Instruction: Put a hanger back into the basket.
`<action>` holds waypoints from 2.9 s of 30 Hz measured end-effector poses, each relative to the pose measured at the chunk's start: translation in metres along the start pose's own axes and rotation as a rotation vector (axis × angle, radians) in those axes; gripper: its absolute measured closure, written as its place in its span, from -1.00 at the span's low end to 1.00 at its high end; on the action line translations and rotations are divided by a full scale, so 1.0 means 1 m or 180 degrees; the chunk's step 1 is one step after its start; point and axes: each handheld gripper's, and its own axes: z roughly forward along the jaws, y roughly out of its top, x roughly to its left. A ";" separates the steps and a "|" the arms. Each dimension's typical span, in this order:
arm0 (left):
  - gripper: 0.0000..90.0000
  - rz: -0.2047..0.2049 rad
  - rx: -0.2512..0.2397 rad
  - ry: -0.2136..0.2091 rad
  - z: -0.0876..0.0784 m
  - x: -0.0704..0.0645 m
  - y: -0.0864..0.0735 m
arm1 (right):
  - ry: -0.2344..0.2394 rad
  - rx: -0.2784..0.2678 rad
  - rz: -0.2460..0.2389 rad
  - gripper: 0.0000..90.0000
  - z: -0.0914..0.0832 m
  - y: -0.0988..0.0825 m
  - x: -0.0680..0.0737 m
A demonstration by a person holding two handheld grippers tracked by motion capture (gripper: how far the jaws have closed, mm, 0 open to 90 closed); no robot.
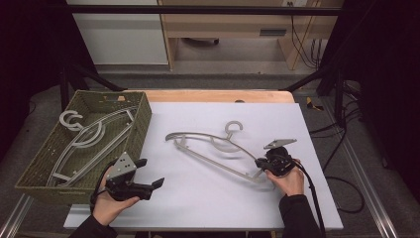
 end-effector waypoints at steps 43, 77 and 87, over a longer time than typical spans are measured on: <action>-0.73 0.0023 0.0067 -0.0028 0.005 -0.002 -0.002 | 0.0058 0.0281 -0.0022 0.85 0.022 -0.004 0.006; -0.74 0.0035 -0.0026 -0.0061 -0.007 -0.003 0.009 | 0.0428 0.0087 -0.0297 0.84 -0.002 -0.012 0.013; -0.73 0.0037 -0.0023 -0.0052 -0.005 -0.003 0.011 | 0.0433 -0.0322 -0.0386 0.85 -0.031 0.002 0.019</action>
